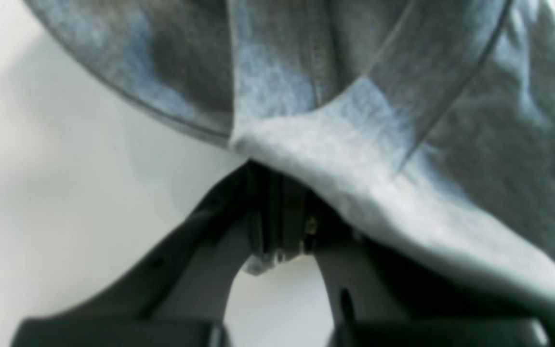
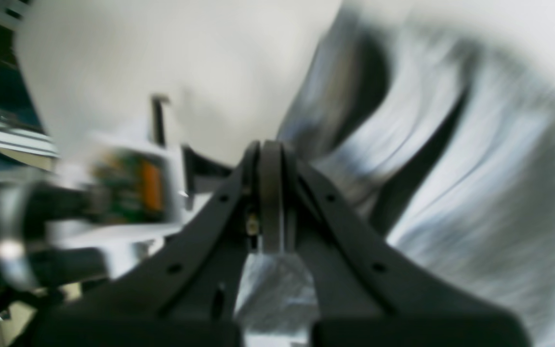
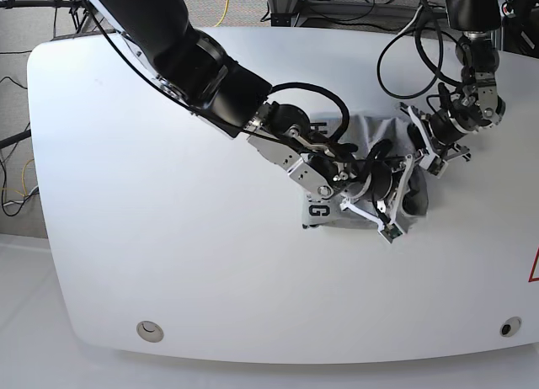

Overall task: Fold the T-shirt properly
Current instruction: 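Press the held end onto the bundle beside the left gripper, then drag the bundle with the left gripper away from the right gripper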

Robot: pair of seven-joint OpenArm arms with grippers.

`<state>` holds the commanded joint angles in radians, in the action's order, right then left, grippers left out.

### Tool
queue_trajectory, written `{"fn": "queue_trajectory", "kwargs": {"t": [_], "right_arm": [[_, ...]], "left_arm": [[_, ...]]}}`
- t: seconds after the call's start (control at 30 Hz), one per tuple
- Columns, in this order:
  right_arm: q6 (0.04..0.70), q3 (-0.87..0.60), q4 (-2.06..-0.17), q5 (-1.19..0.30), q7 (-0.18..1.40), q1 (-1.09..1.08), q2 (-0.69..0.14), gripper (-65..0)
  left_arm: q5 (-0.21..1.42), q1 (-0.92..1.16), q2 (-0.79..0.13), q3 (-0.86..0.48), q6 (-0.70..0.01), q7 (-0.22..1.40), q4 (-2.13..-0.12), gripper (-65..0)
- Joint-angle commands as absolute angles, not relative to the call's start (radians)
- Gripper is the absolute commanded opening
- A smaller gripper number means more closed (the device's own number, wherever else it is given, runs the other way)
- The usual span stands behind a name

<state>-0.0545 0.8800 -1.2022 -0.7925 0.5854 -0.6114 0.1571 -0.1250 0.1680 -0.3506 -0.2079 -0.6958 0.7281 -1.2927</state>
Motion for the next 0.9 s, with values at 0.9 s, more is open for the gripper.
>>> {"fn": "queue_trajectory", "kwargs": {"t": [0.9], "right_arm": [[-0.053,0.832,-1.176,-0.788,0.63,-0.602,0.143,-64.5]], "left_arm": [[-0.125,0.108,-0.341,-0.349,-0.696,0.728,-1.409,-65.0]]}}
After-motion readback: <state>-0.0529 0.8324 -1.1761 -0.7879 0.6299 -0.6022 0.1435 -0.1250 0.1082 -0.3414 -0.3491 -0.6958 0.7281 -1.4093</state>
